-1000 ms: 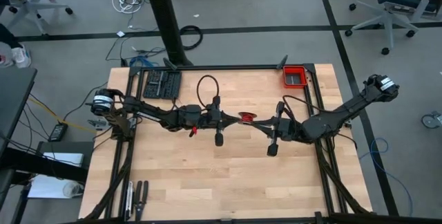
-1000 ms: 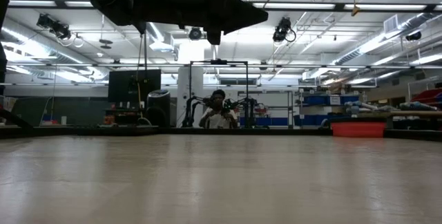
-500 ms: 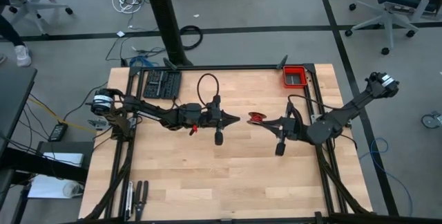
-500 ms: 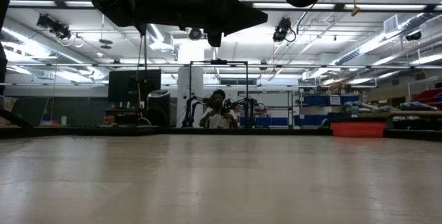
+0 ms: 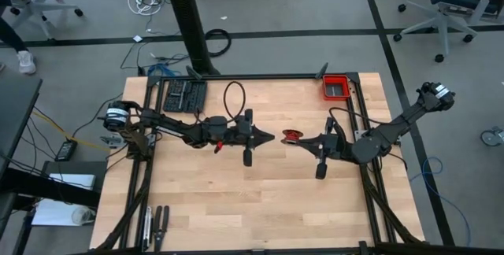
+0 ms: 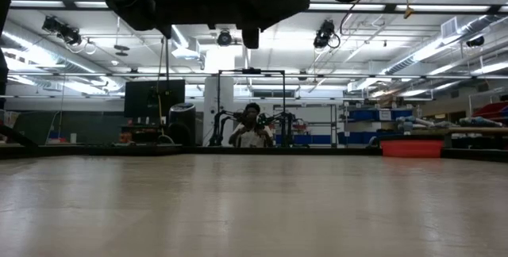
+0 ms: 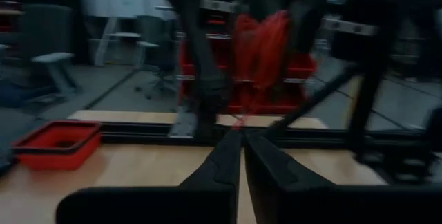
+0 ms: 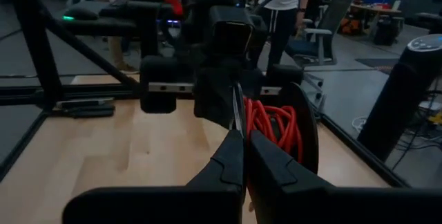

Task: Coil cords
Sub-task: Coil the red wire on the black spool

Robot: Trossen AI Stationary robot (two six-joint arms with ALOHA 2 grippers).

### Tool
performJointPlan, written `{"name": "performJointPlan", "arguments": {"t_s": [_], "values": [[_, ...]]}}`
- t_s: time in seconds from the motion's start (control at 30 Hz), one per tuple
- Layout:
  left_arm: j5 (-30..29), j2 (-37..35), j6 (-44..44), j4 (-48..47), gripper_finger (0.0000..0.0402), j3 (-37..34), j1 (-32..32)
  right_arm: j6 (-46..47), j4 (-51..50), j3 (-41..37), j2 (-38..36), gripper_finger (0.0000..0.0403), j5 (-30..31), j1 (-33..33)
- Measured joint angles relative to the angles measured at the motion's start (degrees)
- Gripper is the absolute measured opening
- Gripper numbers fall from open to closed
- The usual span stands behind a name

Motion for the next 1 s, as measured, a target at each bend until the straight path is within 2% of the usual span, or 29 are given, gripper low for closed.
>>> {"name": "performJointPlan", "arguments": {"t_s": [0.2,0.43,0.6,0.77,1.0], "values": [[6.9,0.0,-0.3,-4.5,0.0039,1.8,0.0,0.3,6.4,-5.5,0.0,0.0003,-0.7,-0.1],[5.4,0.0,0.1,-14.2,0.0039,4.7,0.9,-4.1,24.9,-15.5,0.0,0.0004,-8.2,-1.7],[4.5,0.0,0.0,-14.4,0.0039,4.9,1.4,-4.7,32.8,-20.2,0.0,0.0005,-13.1,-2.9],[4.1,0.0,0.0,-14.0,0.0049,5.0,1.3,-4.7,36.1,-22.4,0.0,0.0005,-13.5,-3.6],[4.1,0.0,0.0,-14.1,0.0104,5.0,1.2,-5.4,37.6,-22.4,0.0,0.0006,-15.0,-4.6]]}}
